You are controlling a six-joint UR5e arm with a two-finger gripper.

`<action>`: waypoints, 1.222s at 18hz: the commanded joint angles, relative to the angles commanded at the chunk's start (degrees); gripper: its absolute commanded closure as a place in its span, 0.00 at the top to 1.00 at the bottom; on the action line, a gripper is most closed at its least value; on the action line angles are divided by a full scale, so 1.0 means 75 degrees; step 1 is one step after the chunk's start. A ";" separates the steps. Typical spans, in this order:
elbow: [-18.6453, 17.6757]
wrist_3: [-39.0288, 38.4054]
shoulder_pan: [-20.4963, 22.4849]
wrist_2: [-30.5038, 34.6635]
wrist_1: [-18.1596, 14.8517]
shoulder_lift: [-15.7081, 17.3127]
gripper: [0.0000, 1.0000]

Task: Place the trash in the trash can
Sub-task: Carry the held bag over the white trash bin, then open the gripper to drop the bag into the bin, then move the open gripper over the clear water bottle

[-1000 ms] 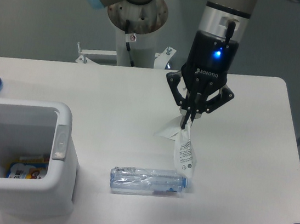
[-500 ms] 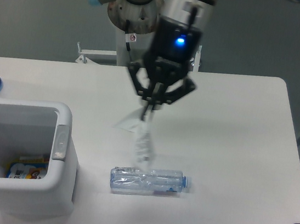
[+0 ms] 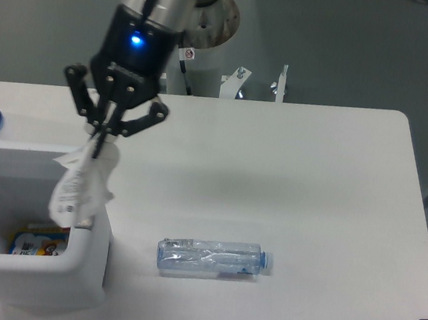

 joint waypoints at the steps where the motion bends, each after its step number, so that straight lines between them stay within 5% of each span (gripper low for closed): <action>1: 0.0012 0.0000 -0.0094 0.0000 0.0070 -0.0023 0.00; 12: -0.0023 -0.0152 -0.0645 0.0000 0.0118 -0.0691 0.03; 13: -0.0023 -0.0152 -0.0645 0.0000 0.0118 -0.0738 0.11; 15: -0.0023 -0.0048 -0.0645 0.0000 0.0141 -0.0809 0.58; 16: -0.0023 -0.0035 -0.0645 0.0023 0.0222 -0.0820 0.71; 18: -0.0047 -0.0024 -0.0645 0.0035 0.0457 -0.0867 0.85; 22: 0.0070 -0.0024 -0.0634 0.0047 0.0504 -0.0879 0.91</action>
